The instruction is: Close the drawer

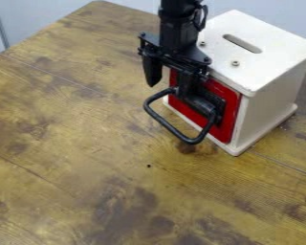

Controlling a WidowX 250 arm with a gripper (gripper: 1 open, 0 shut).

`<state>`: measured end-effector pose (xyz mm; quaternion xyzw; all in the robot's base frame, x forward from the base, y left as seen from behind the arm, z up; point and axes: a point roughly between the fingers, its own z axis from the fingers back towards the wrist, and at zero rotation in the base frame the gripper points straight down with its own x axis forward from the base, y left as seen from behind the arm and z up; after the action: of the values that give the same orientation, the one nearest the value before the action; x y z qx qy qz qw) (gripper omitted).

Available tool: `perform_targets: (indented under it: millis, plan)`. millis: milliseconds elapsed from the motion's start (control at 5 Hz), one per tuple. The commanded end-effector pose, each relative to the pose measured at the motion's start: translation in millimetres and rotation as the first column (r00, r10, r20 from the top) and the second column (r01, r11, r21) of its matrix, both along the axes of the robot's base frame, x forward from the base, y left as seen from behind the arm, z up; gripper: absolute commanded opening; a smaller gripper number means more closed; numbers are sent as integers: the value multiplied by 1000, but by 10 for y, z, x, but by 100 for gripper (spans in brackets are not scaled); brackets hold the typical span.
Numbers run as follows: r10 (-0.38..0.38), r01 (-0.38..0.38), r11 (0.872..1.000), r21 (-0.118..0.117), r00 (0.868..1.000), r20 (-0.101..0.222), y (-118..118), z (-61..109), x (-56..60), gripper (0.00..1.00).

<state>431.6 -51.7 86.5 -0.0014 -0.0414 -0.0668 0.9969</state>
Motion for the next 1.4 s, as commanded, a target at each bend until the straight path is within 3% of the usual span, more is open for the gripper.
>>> perform_targets:
  millis: [0, 1000, 1200]
  plan:
    - [-13, 13, 1000, -9, 999, -29, -125, -69, -10, 100]
    - [-39, 41, 999, -10, 990, 135, -119, 691, 6, 100]
    - [-36, 38, 999, -14, 991, 126, -92, 840, 2, 100]
